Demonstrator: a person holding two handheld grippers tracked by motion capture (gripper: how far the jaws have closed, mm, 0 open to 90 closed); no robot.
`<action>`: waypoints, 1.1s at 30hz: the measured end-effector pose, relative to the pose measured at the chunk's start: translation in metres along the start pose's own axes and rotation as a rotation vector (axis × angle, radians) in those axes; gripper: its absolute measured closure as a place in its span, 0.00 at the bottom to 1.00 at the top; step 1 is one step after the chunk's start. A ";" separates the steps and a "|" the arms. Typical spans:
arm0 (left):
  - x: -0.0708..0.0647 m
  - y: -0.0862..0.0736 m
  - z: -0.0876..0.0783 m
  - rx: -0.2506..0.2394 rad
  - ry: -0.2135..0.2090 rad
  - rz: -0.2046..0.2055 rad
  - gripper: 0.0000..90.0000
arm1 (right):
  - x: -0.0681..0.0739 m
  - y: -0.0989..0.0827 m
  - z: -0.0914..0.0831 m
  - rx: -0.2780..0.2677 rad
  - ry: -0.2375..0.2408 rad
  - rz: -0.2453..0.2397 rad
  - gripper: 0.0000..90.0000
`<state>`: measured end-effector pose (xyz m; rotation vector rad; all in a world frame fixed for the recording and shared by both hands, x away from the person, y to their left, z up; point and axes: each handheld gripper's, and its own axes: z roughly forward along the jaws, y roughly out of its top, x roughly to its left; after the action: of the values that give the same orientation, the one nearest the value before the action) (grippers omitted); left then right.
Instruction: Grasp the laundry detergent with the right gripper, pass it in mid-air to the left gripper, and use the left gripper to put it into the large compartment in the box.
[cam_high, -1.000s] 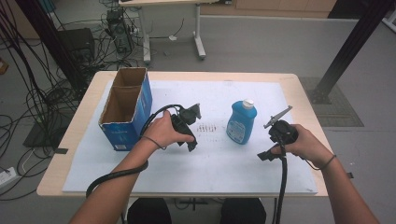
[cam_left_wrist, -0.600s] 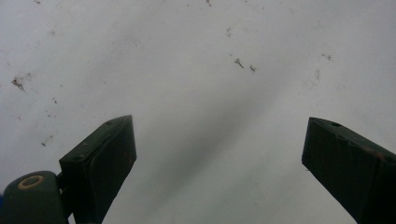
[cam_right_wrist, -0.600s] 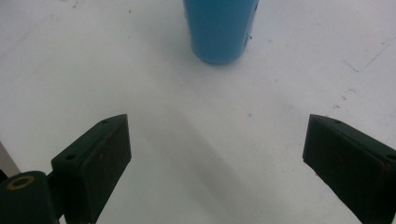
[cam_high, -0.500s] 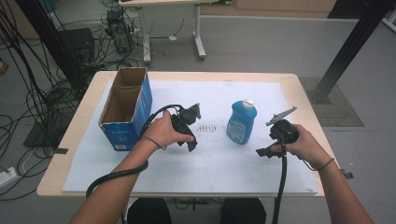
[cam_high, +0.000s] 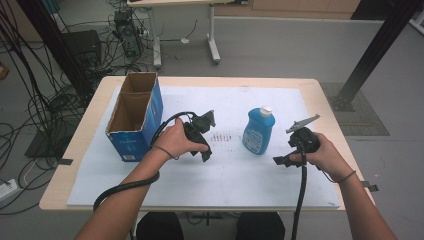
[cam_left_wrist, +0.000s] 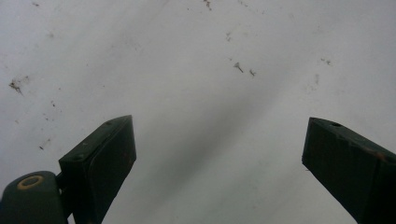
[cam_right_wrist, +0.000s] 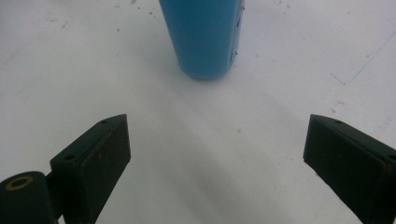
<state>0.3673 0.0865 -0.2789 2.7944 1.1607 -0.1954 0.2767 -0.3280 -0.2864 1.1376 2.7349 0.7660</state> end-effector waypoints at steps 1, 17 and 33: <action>0.000 0.000 0.000 -0.001 0.002 -0.005 0.11 | 0.000 -0.001 0.000 -0.004 0.000 0.002 0.08; -0.001 0.000 0.000 -0.004 -0.003 -0.007 0.11 | 0.002 -0.024 0.007 -0.151 -0.018 0.014 0.06; -0.004 0.000 0.004 0.002 -0.004 0.000 0.11 | 0.006 -0.042 0.018 -0.280 -0.011 0.025 0.07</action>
<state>0.3647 0.0830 -0.2818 2.7943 1.1596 -0.2017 0.2504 -0.3416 -0.3211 1.1114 2.5047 1.1000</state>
